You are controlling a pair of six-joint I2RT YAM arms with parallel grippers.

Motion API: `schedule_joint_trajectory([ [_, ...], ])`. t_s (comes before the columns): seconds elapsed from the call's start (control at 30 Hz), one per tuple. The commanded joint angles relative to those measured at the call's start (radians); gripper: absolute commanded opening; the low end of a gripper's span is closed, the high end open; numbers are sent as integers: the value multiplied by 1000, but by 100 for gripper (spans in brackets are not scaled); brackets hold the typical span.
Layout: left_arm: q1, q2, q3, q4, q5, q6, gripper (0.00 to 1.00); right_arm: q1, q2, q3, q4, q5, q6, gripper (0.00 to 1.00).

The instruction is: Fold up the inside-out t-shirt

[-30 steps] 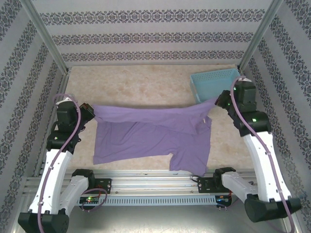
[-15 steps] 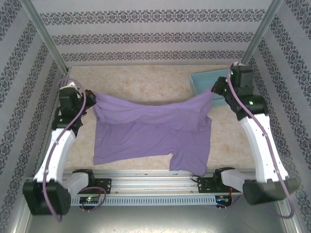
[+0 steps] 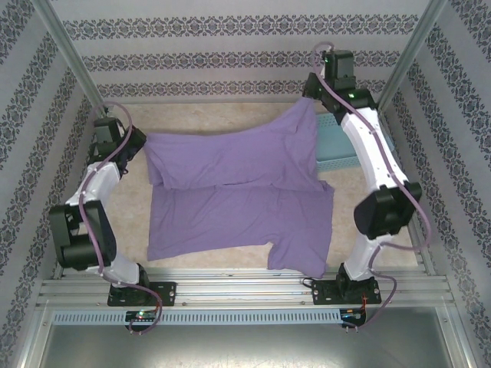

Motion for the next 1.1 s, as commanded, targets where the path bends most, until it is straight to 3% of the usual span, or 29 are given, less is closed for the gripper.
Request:
schedule_joint_trajectory([
  [0.0,35,80,73,89,35,-26,3,13,122,155,-18,10,-45,0],
  [0.1,48,172,152,81,58,-15,2,22,252,310,-54,13,-60,0],
  [0.4,59,278,309,2,-19,74,1,64,545,703,-109,74,-140,0],
  [0.6,80,344,370,-19,2,79,3,53,593,715,-79,102,-137,0],
  [0.73,79,439,492,-144,61,108,8,43,612,710,-63,109,-130,0],
  [0.9,71,515,569,-286,65,127,22,46,610,706,-70,55,-125,0],
  [1.07,28,554,635,-421,9,197,51,69,594,696,-81,2,-135,0],
])
